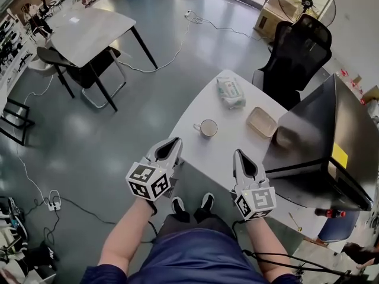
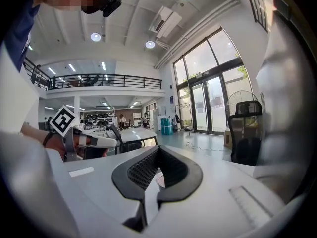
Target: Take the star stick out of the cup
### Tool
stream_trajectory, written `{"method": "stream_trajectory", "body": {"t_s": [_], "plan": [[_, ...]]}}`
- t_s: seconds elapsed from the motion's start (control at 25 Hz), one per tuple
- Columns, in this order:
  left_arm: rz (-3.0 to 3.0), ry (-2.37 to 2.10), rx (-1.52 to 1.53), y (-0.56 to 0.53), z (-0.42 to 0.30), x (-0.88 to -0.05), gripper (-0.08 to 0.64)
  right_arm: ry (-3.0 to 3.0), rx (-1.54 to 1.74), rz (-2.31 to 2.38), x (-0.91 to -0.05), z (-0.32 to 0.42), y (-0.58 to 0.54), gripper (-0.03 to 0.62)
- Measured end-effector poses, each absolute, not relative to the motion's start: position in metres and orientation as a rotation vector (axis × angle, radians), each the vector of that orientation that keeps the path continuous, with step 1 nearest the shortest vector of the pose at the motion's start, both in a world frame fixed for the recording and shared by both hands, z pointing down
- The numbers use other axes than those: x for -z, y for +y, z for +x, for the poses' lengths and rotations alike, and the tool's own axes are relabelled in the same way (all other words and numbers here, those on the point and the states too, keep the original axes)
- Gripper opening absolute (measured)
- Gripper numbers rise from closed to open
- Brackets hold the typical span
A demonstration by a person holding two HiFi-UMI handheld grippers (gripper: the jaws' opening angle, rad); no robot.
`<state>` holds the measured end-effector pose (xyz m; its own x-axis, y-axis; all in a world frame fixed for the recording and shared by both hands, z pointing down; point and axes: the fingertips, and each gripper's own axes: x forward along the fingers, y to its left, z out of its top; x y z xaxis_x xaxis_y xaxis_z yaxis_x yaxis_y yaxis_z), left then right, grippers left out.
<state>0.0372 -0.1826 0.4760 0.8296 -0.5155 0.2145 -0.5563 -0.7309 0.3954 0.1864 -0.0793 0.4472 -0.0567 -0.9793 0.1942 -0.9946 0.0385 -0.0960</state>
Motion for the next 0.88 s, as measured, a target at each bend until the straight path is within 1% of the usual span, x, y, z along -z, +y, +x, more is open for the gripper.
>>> {"method": "stream_trajectory", "body": {"t_s": [0.2, 0.56, 0.72, 0.88], "plan": [[2.519, -0.817, -0.218, -0.208, 0.06, -0.507, 0.006, -2.214, -0.315, 2.09, -0.448, 0.2, -0.09, 0.008], [2.387, -0.722, -0.37, -0.238, 0.105, -0.584, 0.01, -2.156, -0.356, 2.122, -0.459, 0.222, -0.09, 0.008], [2.342, -0.689, -0.414, -0.247, 0.121, -0.606, 0.08, -2.143, -0.375, 2.134, -0.459, 0.223, -0.086, 0.008], [2.288, -0.678, -0.476, -0.255, 0.135, -0.632, 0.1, -2.112, -0.39, 2.153, -0.463, 0.231, -0.083, 0.008]]}}
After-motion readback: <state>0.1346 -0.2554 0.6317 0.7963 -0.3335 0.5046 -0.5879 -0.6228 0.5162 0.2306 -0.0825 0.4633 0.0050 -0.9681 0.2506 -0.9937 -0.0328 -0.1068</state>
